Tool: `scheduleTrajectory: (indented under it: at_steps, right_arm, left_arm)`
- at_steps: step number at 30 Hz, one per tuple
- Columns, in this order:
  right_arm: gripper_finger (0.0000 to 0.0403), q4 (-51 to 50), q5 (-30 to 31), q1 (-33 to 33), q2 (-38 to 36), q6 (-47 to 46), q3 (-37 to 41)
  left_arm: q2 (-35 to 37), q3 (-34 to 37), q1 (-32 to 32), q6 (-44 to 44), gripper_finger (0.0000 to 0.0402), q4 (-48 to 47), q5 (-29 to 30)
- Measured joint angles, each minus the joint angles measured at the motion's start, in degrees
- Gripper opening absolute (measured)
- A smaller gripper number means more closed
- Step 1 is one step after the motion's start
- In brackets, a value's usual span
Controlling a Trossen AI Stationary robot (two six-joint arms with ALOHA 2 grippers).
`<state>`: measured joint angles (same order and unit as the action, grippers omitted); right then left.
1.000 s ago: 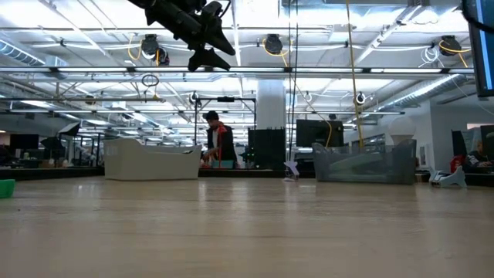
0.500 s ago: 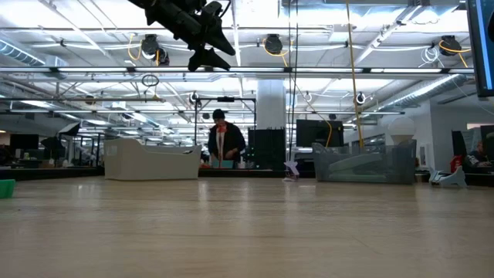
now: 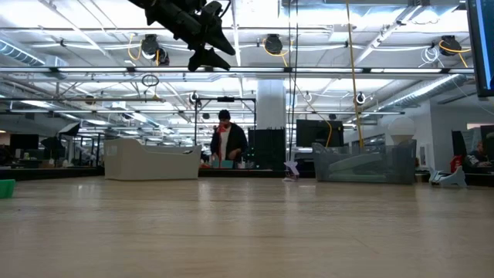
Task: Pick and place Stapler, Stapler remover, tape
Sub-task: Put the big black stapler into the black bin
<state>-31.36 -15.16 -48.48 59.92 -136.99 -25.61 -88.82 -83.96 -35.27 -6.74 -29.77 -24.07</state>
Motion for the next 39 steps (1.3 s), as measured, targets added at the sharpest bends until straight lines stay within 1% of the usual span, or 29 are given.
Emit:
scheduleTrajectory:
  at_steps: [3, 9, 17, 24, 26, 28, 30, 33, 36, 39]
  right_arm:
    - [0.0171, 2.73, -0.19, 0.03, -0.11, 0.02, 1.13]
    - [0.0131, 3.04, -0.58, 0.03, -0.41, -0.01, 1.18]
    - [0.0129, 1.62, 0.52, -0.01, -2.77, 1.32, 0.54]
    - [0.0129, 0.02, 0.57, 0.14, -5.69, 8.17, -5.49]
    - [0.0129, -2.41, 0.90, 0.21, -6.28, 9.93, -8.12]
    - [0.0128, -5.70, 2.78, 0.93, -6.77, 12.86, -10.91]
    - [0.0128, -9.15, 5.64, 2.72, -7.35, 16.42, -13.60]
    - [0.0128, -14.46, 10.92, 7.35, -7.92, 23.19, -16.58]
    - [0.0128, -17.30, 16.10, 14.05, -8.17, 32.07, -18.47]
    - [0.0128, -16.84, 19.86, 22.09, -8.18, 43.30, -19.44]
  left_arm:
    - [0.00, 0.00, 0.17, -0.02, 0.0209, 0.01, -0.03]
    - [0.00, 0.00, 0.51, 0.02, 0.0209, 0.04, 0.02]
    - [0.00, 0.00, 0.59, 0.22, 0.0209, 0.06, 0.08]
    - [0.00, 0.00, 0.59, 0.24, 0.0209, 0.08, 0.08]
    - [0.00, 0.00, 0.59, 0.25, 0.0209, 0.08, 0.08]
    - [0.00, 0.00, 0.59, 0.26, 0.0209, 0.08, 0.08]
    - [0.00, 0.00, 0.59, 0.29, 0.0209, 0.08, 0.08]
    - [0.00, -0.01, 0.59, 0.37, 0.0209, 0.08, 0.10]
    - [0.00, 0.00, 0.59, 0.38, 0.0209, 0.08, 0.10]
    - [0.00, 0.00, 0.59, 0.39, 0.0209, 0.08, 0.10]
